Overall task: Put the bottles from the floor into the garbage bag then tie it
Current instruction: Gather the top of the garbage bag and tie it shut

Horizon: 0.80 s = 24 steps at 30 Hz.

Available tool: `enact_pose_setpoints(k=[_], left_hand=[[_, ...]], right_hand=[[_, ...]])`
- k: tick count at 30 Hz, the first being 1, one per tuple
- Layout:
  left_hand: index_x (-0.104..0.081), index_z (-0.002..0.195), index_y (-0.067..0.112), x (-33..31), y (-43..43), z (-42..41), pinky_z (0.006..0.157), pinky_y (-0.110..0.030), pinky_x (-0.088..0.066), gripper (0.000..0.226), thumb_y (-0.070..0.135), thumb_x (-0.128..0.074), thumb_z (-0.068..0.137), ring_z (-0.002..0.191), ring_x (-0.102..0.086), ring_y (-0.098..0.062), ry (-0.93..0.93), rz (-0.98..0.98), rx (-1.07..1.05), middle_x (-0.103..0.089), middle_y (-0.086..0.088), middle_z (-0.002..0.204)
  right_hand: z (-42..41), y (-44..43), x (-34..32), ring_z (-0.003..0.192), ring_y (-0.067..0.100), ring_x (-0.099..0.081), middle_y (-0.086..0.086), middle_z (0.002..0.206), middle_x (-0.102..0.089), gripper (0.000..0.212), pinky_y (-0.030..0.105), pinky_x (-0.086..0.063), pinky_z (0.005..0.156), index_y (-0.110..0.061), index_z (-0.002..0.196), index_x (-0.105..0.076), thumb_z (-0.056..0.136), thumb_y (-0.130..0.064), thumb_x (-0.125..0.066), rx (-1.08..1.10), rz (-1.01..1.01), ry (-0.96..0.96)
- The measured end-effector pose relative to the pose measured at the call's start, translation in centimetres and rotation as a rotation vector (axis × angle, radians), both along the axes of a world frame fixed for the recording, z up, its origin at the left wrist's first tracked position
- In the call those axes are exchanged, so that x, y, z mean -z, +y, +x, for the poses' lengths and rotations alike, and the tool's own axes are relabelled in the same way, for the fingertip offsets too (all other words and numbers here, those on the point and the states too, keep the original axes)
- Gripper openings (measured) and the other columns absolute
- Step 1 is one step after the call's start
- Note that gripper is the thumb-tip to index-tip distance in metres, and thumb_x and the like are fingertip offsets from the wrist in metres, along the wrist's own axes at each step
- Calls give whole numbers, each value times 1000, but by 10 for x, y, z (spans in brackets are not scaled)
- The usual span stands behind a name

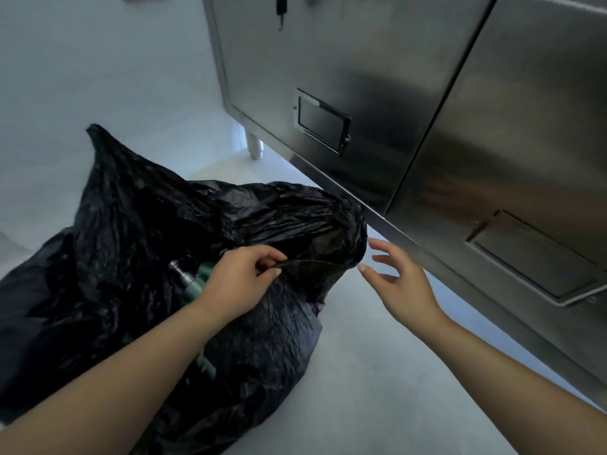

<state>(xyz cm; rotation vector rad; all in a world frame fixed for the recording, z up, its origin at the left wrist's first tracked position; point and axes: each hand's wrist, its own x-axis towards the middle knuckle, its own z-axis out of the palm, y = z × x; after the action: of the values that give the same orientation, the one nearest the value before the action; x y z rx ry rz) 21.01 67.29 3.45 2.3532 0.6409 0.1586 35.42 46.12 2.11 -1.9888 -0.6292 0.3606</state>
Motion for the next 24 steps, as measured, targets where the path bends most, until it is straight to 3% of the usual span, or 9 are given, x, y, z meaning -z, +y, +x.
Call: enact_pose_setpoints(k=[3, 7, 11, 15, 17, 20, 22, 24], left_hand=[[-62, 95, 40, -16, 19, -19, 53, -7, -37, 18, 25, -67, 86, 64, -57, 1, -34, -22, -94, -60, 18, 84], [-63, 97, 37, -27, 22, -48, 57, -7, -37, 17, 25, -67, 86, 67, -56, 3, -21, -28, -123, -59, 19, 85], [-66, 99, 31, -26, 16, -65, 60, -6, -40, 15, 24, -67, 86, 66, -55, 7, 6, -28, -132, -61, 18, 84], [-64, 93, 35, -23, 8, -67, 62, -5, -42, 14, 23, -66, 87, 70, -54, 13, -6, -56, -155, -63, 16, 87], [-65, 92, 34, -23, 5, -66, 61, -6, -43, 13, 22, -66, 87, 67, -56, 9, -14, -68, -181, -63, 15, 87], [-67, 91, 31, -20, 2, -60, 59, -7, -43, 12, 21, -67, 86, 61, -56, 7, -16, -98, -182, -64, 13, 84], [-67, 93, 29, -20, 2, -53, 59, -8, -43, 12, 21, -69, 84, 58, -55, 5, -11, -156, -153, -64, 11, 82], [-67, 98, 26, -24, 4, -44, 65, -15, -49, 16, 21, -70, 83, 60, -57, 2, 2, -198, -123, -65, 9, 83]], right_hand=[[-1, 38, -13, 110, -9, -46, -26, 122, -44, 41, 16, -42, 90, -38, 123, -52, 84, -35, -65, -152, -4, -94], [3, 84, -32, 120, 5, -45, -13, 129, -48, 46, 29, -41, 100, -31, 126, -53, 83, -39, -65, -339, -52, -193], [12, 107, -41, 118, 11, -49, -8, 125, -54, 42, 31, -39, 103, -22, 123, -57, 83, -34, -66, -434, -66, -363], [32, 112, -36, 129, 19, -41, -1, 134, -52, 53, 42, -26, 111, -24, 133, -47, 86, -46, -58, -630, -409, -585], [37, 109, -34, 117, 17, -51, -3, 124, -60, 46, 39, -32, 106, -26, 126, -54, 87, -50, -55, -701, -538, -536], [41, 100, -27, 90, 13, -62, -7, 96, -68, 20, 30, -50, 81, -26, 101, -67, 85, -39, -63, -757, -541, -458], [45, 95, -23, 79, 7, -62, -12, 83, -67, 3, 19, -48, 69, -30, 84, -67, 85, -30, -65, -711, -458, -419], [45, 95, -27, 73, 0, -59, -15, 77, -65, 14, 11, -42, 63, -35, 75, -62, 85, -26, -65, -625, -349, -366]])
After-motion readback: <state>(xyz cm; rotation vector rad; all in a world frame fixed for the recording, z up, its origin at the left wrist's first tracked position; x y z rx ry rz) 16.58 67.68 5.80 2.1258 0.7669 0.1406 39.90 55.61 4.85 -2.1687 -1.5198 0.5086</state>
